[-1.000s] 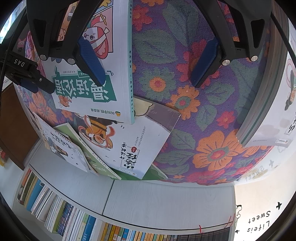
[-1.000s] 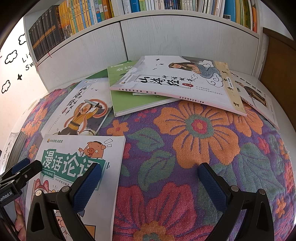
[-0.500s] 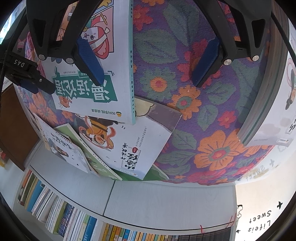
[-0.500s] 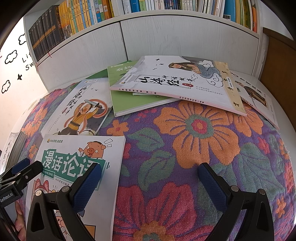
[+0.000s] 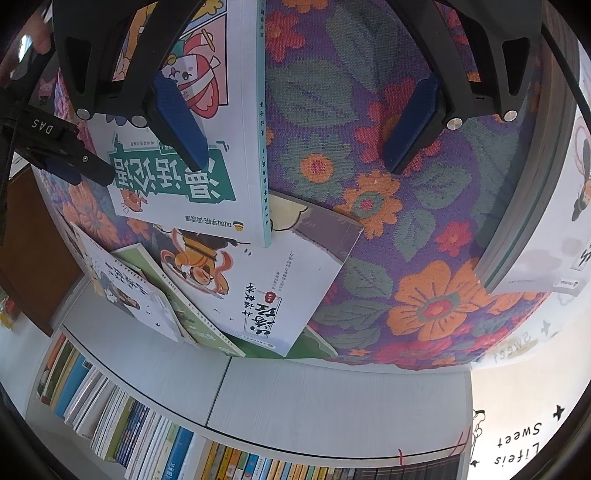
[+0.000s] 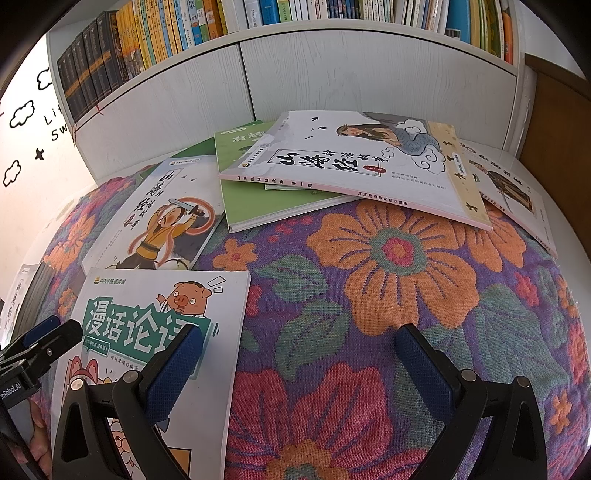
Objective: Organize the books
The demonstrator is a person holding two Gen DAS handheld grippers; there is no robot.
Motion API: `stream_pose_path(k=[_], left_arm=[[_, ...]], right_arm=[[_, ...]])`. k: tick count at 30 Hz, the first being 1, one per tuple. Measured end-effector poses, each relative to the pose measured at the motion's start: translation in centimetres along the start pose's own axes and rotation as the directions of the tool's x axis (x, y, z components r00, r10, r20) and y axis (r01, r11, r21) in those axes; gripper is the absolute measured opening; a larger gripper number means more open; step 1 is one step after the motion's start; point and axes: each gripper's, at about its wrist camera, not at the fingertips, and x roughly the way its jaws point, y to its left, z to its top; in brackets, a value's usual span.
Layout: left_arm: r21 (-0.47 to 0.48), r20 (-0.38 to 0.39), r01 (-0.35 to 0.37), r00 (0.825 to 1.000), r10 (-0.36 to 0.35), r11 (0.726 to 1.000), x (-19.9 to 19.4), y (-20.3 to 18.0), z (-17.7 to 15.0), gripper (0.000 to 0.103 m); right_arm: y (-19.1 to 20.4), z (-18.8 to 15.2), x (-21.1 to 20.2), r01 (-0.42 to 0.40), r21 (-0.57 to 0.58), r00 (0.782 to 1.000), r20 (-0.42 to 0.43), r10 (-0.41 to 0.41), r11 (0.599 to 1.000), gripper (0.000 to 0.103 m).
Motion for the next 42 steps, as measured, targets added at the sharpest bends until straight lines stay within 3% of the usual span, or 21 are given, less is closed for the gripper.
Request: stream_pose_path(k=[10, 16, 18, 20, 22, 23, 25, 27, 29, 31, 34, 41, 42], left_arm=[[0.015, -0.006, -0.015, 1.000, 0.015, 1.000, 0.1, -0.2, 0.0, 0.096], [0.015, -0.007, -0.015, 1.000, 0.015, 1.000, 0.1, -0.2, 0.1, 0.096], [0.025, -0.024, -0.036, 0.999, 0.036, 0.999, 0.2, -0.5, 0.3, 0.096], [-0.006, -0.073, -0.025, 0.997, 0.025, 1.000, 0.1, -0.7, 1.1, 0.083], [-0.080, -0.116, 0.077, 0.989, -0.086, 0.994, -0.1, -0.7, 3.3, 0.073], [-0.114, -0.113, 0.107, 0.986, -0.120, 0.988, -0.3, -0.9, 4.8, 0.073], [-0.115, -0.056, 0.102, 0.993, -0.109, 0.988, -1.0, -2.2, 8.0, 0.073], [-0.018, 0.023, 0.049, 0.999, -0.049, 0.999, -1.4, -5.0, 10.6, 0.073], [0.087, 0.052, 0.044, 0.997, -0.049, 0.995, -0.4, -8.1, 12.1, 0.073], [0.146, 0.040, 0.050, 0.998, -0.057, 0.988, 1.8, -10.7, 12.8, 0.073], [0.185, -0.007, 0.048, 0.999, -0.047, 0.982, 5.5, -12.9, 13.0, 0.073], [0.205, -0.124, 0.107, 0.989, -0.083, 0.973, 11.4, -15.6, 11.7, 0.074], [0.207, -0.123, 0.123, 0.987, -0.099, 0.971, 11.6, -15.9, 11.4, 0.078]], right_arm=[[0.1, 0.1, 0.0, -0.006, 0.002, 1.000, -0.006, 0.006, 1.000, 0.103], [0.0, 0.6, 0.2, -0.048, -0.051, 0.995, -0.095, 0.043, 0.998, 0.103], [-0.4, 0.4, 0.0, -0.081, -0.059, 0.994, -0.083, 0.076, 0.995, 0.103], [-0.8, 0.7, 0.0, -0.110, -0.070, 0.987, -0.126, 0.101, 0.991, 0.103], [-2.3, 1.6, -0.8, -0.162, 0.002, 0.971, -0.177, 0.160, 0.987, 0.101], [-3.7, 2.2, -1.7, -0.223, 0.071, 0.959, -0.161, 0.232, 0.972, 0.096], [-6.3, 3.8, -3.6, -0.289, 0.135, 0.949, -0.087, 0.302, 0.948, 0.095], [-8.8, 5.7, -5.2, -0.228, 0.158, 0.972, -0.021, 0.234, 0.961, 0.095], [-11.0, 7.4, -5.5, -0.199, 0.186, 0.980, 0.015, 0.199, 0.962, 0.095], [-12.5, 8.8, -4.3, -0.207, 0.220, 0.978, 0.010, 0.210, 0.953, 0.095], [-13.7, 10.1, -1.8, -0.159, 0.246, 0.986, -0.006, 0.165, 0.956, 0.095], [-15.2, 10.5, 4.2, -0.115, 0.278, 0.987, -0.080, 0.142, 0.954, 0.096], [-15.3, 10.4, 4.6, -0.120, 0.278, 0.985, -0.089, 0.150, 0.953, 0.096]])
